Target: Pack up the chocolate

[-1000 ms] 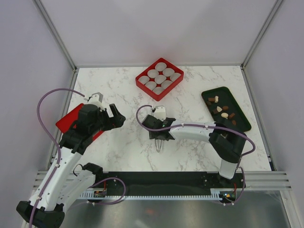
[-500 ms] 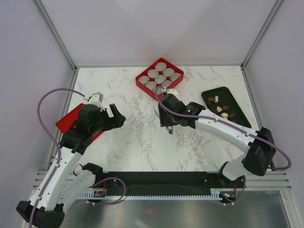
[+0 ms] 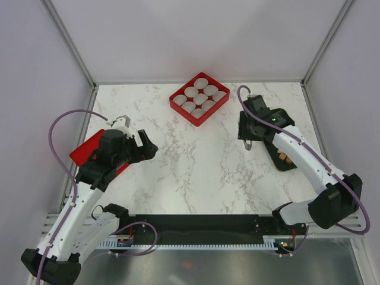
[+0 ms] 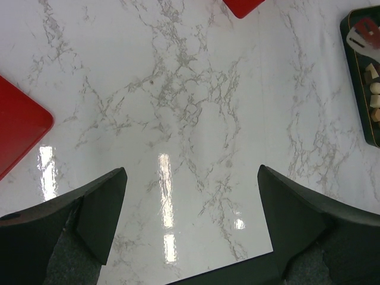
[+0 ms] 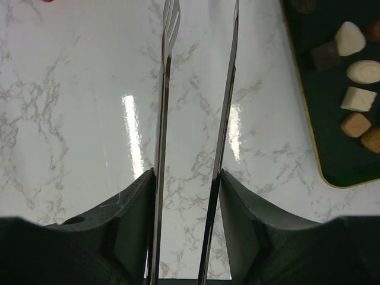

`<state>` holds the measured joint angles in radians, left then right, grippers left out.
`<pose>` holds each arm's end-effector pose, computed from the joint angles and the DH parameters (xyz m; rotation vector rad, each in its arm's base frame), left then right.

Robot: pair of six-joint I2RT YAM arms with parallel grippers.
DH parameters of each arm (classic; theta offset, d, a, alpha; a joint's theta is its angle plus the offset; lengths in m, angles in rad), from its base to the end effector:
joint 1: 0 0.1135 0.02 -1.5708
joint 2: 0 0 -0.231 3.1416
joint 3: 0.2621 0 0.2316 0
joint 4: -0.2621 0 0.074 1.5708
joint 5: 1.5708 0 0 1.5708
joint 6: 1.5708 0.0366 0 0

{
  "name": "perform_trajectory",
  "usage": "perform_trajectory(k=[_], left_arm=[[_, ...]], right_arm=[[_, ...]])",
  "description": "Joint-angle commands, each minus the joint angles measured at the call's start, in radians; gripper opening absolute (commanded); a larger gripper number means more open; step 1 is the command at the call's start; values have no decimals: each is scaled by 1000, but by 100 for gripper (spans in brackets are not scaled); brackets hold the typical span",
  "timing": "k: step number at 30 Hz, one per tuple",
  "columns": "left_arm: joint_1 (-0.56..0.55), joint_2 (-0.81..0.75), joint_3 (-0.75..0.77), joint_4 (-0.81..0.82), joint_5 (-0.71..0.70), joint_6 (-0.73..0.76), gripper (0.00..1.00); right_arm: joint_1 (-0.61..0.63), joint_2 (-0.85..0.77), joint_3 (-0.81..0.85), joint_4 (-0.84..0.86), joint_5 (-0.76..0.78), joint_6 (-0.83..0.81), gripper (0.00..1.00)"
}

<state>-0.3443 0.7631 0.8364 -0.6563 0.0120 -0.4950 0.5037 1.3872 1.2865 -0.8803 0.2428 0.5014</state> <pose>0.1543 -0.0558 0.2885 -0.1582 2.1904 -0.4938 0.2384 0.1213 0.2868 0.0902 2.5105 0.0989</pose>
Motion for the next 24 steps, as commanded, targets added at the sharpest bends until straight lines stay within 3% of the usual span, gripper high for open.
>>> perform_trajectory(k=[1, 7, 12, 24], left_arm=[[2, 7, 1, 17, 32, 44, 100], [2, 10, -2, 20, 51, 46, 100], [2, 16, 0, 24, 63, 47, 100], [2, 28, -2, 26, 59, 47, 100]], right_arm=[[-102, -37, 51, -49, 33, -70, 52], [-312, -19, 37, -23, 26, -104, 50], [-433, 19, 8, 61, -85, -130, 49], [-545, 99, -32, 181, -151, -144, 47]])
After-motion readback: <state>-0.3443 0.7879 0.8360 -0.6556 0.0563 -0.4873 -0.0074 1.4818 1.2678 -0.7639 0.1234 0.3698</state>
